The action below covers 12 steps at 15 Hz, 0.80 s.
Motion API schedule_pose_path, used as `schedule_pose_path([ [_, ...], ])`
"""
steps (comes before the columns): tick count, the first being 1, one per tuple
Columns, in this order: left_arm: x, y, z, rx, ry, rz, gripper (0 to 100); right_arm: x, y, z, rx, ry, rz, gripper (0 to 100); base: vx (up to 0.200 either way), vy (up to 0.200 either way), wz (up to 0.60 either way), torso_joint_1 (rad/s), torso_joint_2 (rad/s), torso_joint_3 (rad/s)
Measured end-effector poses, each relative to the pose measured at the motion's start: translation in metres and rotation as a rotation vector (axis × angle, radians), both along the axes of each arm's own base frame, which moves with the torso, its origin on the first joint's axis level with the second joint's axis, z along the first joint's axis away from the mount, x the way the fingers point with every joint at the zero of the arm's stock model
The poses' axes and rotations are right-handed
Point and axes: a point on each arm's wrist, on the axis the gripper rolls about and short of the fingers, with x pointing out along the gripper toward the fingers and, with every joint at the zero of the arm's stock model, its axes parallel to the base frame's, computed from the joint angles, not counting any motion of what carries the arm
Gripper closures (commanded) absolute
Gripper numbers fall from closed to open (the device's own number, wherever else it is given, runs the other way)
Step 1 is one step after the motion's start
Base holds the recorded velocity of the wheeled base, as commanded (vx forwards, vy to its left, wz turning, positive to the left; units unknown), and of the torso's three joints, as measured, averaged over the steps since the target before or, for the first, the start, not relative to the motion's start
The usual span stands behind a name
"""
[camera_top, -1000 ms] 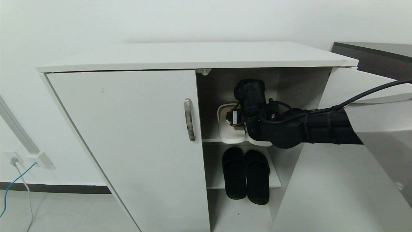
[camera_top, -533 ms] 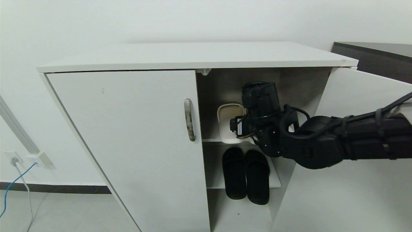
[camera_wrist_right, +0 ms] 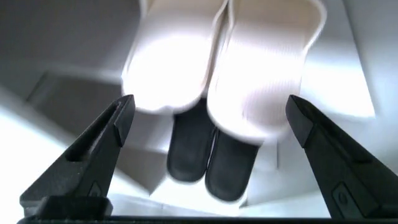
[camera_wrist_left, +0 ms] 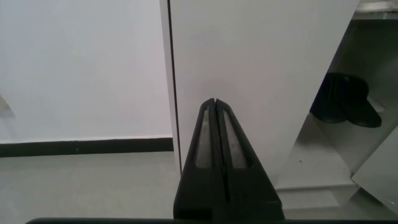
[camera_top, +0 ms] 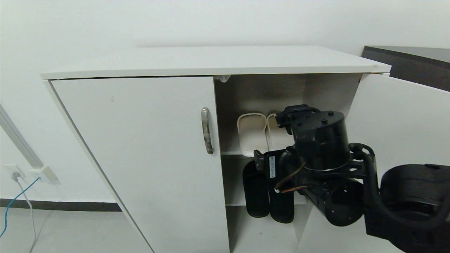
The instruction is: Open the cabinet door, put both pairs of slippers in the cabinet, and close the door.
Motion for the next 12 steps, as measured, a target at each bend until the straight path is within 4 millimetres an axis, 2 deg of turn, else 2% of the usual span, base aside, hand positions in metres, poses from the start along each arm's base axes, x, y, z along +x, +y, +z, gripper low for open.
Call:
schedule_pose_path([
  [4, 0.000, 0.000, 0.000, 0.000, 0.000, 0.000, 100, -0.019, -0.007, 0.004, 0.014, -0.009, 0.037, 0, -0.200, 0.000, 0.00, 0.004, 0.00, 0.001],
  [10, 0.000, 0.000, 0.000, 0.000, -0.001, 0.000, 100, -0.025, -0.008, 0.003, 0.025, -0.017, 0.052, 0, -0.200, 0.000, 0.00, 0.002, 0.00, 0.004],
  [11, 0.000, 0.000, 0.000, 0.000, 0.000, 0.000, 100, -0.026, -0.008, 0.002, 0.020, -0.015, 0.052, 100, -0.200, 0.000, 0.00, 0.002, 0.00, 0.007],
  [12, 0.000, 0.000, 0.000, 0.000, 0.000, -0.001, 100, -0.026, -0.009, 0.000, 0.019, -0.012, 0.057, 100, -0.200, 0.000, 0.00, 0.002, 0.00, 0.007],
])
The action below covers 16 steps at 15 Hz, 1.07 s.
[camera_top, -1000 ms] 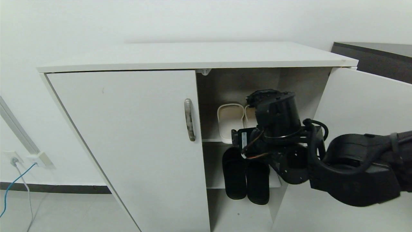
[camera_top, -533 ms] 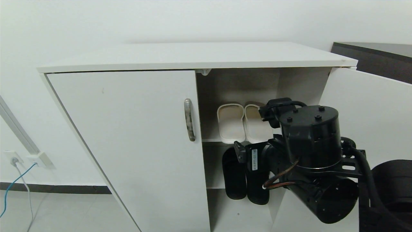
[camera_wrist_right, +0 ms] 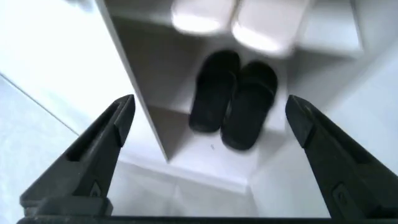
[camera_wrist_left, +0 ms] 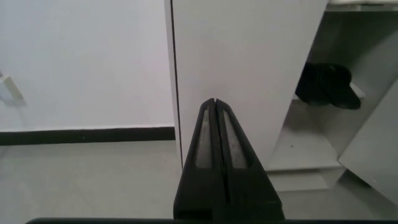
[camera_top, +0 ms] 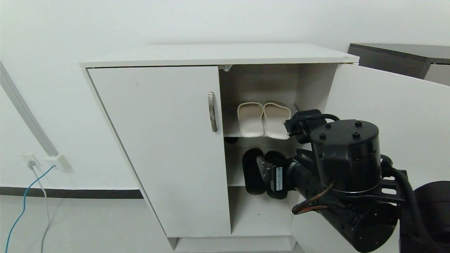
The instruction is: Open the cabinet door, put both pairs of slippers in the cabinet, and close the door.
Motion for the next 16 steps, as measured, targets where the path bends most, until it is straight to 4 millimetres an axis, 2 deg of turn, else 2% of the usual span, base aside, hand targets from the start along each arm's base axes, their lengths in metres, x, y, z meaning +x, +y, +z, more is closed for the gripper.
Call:
schedule_pose_path([
  [3, 0.000, 0.000, 0.000, 0.000, 0.000, 0.001, 100, -0.002, -0.002, -0.008, -0.009, 0.011, 0.031, 100, -0.200, 0.000, 0.00, 0.001, 0.00, 0.001],
  [6, 0.000, 0.000, 0.000, 0.000, 0.000, 0.000, 100, -0.005, -0.008, -0.025, -0.060, 0.013, 0.078, 100, -0.200, 0.000, 0.00, 0.004, 0.00, 0.006],
  [10, 0.000, 0.000, 0.000, 0.000, 0.000, 0.001, 100, -0.007, -0.011, -0.035, -0.096, 0.015, 0.090, 100, 0.000, 0.000, 0.00, 0.000, 0.00, 0.000],
  [16, 0.000, 0.000, 0.000, 0.001, 0.000, 0.001, 100, -0.008, -0.012, -0.038, -0.102, 0.020, 0.089, 100, 0.000, 0.000, 0.00, 0.000, 0.00, 0.000],
])
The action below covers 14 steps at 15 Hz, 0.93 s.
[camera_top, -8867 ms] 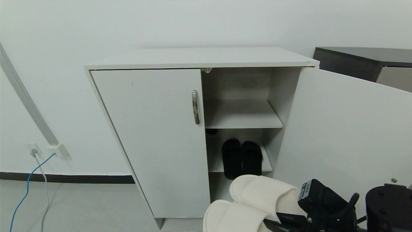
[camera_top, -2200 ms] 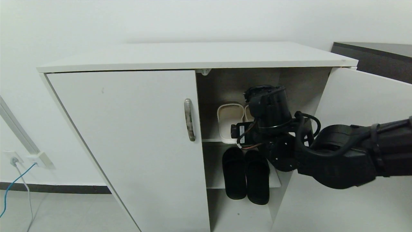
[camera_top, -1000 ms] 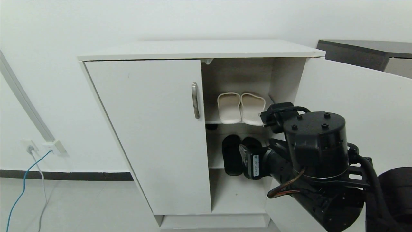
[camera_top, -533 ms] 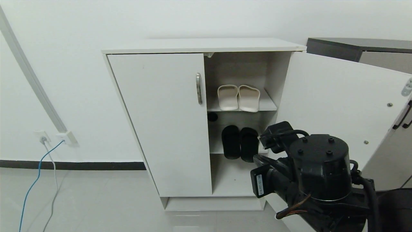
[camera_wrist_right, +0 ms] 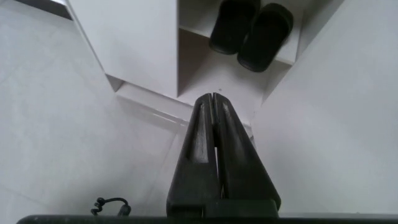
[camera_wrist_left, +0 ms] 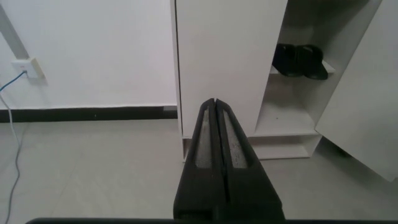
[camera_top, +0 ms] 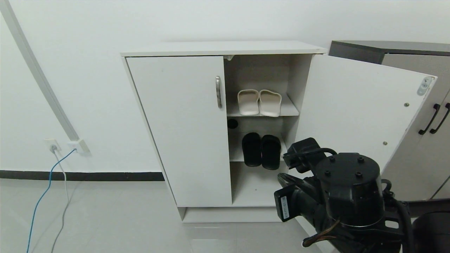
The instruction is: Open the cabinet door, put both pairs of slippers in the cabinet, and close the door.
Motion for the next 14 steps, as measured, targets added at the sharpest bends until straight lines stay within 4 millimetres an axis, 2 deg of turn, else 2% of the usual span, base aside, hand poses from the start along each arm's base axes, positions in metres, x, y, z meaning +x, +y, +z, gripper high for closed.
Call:
schedule_pose_path([
  [10, 0.0000, 0.0000, -0.0001, 0.002, 0.001, -0.001, 100, -0.0004, -0.0011, -0.0030, -0.007, 0.004, -0.001, 100, 0.000, 0.000, 0.00, 0.000, 0.00, 0.000],
  [14, 0.0000, 0.0000, -0.0002, 0.002, 0.001, -0.001, 100, -0.0021, -0.0024, -0.0059, -0.017, 0.011, 0.002, 100, 0.000, 0.000, 0.00, 0.013, -0.24, -0.276],
])
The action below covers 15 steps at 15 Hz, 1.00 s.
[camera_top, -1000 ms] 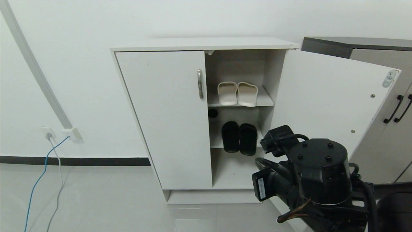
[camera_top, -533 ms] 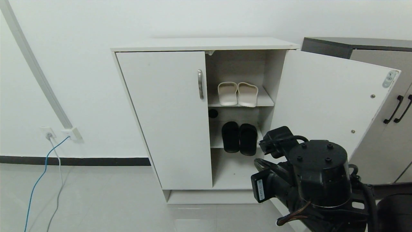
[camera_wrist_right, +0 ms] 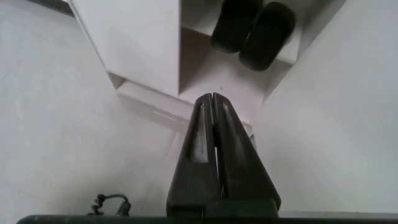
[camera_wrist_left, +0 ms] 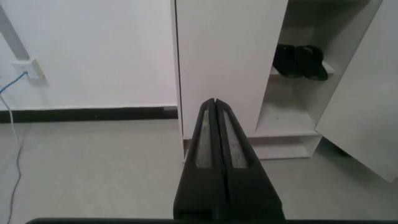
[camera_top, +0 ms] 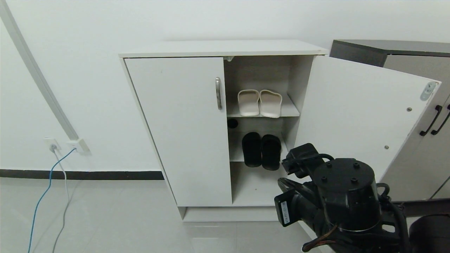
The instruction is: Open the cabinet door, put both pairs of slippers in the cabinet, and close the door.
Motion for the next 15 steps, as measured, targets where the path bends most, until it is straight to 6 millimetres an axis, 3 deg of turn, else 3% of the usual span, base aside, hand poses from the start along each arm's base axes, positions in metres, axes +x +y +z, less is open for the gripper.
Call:
schedule_pose_path([
  [6, 0.0000, 0.0000, 0.0002, 0.000, -0.001, 0.000, 100, -0.0003, -0.0008, -0.0020, -0.005, 0.003, -0.002, 100, 0.000, 0.000, 0.00, 0.071, -0.46, -0.354],
  [15, 0.0000, 0.0000, 0.0001, 0.000, 0.000, 0.000, 100, 0.0010, 0.0004, -0.0058, -0.010, 0.005, -0.004, 100, 0.000, 0.000, 0.00, 0.150, -0.47, -0.328],
])
